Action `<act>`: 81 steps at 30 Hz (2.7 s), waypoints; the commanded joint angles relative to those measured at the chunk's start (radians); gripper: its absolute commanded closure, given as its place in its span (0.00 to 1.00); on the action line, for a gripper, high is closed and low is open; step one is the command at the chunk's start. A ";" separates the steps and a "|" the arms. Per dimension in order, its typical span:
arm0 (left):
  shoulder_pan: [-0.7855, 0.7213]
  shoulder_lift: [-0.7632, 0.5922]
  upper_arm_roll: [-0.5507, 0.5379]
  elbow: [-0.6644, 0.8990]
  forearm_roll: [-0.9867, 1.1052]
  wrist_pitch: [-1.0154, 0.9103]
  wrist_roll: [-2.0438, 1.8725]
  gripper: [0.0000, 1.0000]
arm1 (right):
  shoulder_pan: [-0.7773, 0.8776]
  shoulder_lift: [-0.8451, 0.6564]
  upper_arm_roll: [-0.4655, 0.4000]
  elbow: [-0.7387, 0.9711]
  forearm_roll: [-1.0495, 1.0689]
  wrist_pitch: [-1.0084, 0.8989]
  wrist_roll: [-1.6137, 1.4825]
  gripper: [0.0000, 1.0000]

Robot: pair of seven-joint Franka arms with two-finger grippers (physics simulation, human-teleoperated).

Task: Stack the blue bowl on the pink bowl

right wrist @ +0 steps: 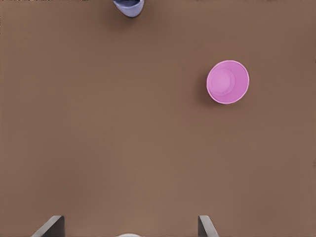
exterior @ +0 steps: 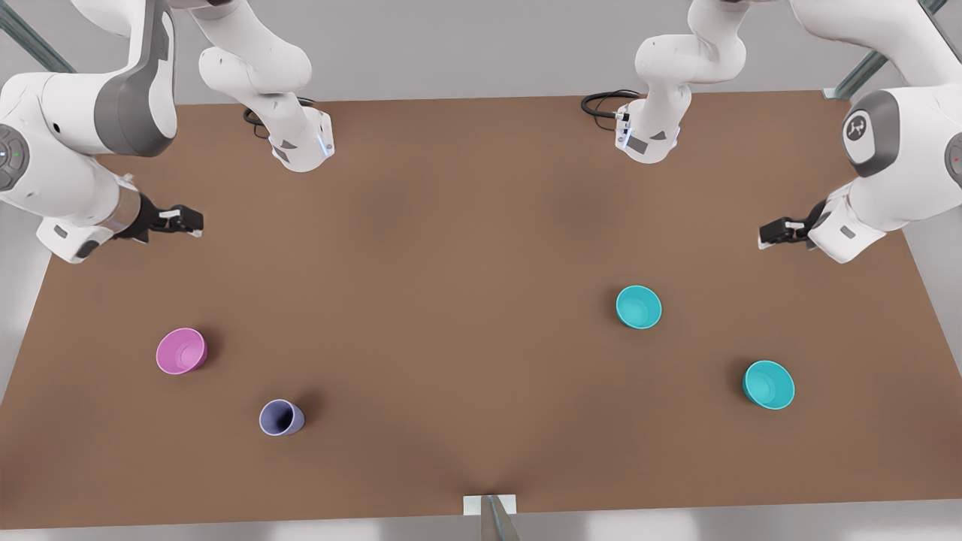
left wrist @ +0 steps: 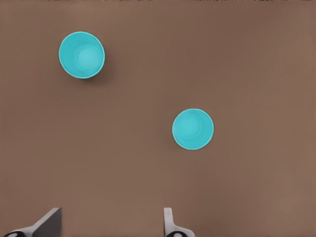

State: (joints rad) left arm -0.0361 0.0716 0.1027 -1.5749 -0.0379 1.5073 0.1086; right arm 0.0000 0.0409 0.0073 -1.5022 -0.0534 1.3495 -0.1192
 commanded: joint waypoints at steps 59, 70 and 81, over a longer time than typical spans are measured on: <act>-0.018 0.043 0.002 0.001 0.000 -0.024 0.057 0.00 | 0.092 0.369 0.089 -0.193 0.592 0.465 0.450 0.79; -0.021 0.050 0.002 0.001 -0.003 -0.024 0.054 0.00 | 0.724 0.768 0.036 0.135 0.452 1.120 1.593 0.79; 0.024 0.487 -0.023 -0.037 -0.267 0.370 0.138 0.00 | 0.707 0.841 0.037 0.178 0.460 1.120 1.589 0.00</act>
State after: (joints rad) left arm -0.0109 0.5462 0.0813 -1.6045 -0.2331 1.6751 0.1767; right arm 0.7093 0.8829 0.0454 -1.3291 0.4050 2.4452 0.9260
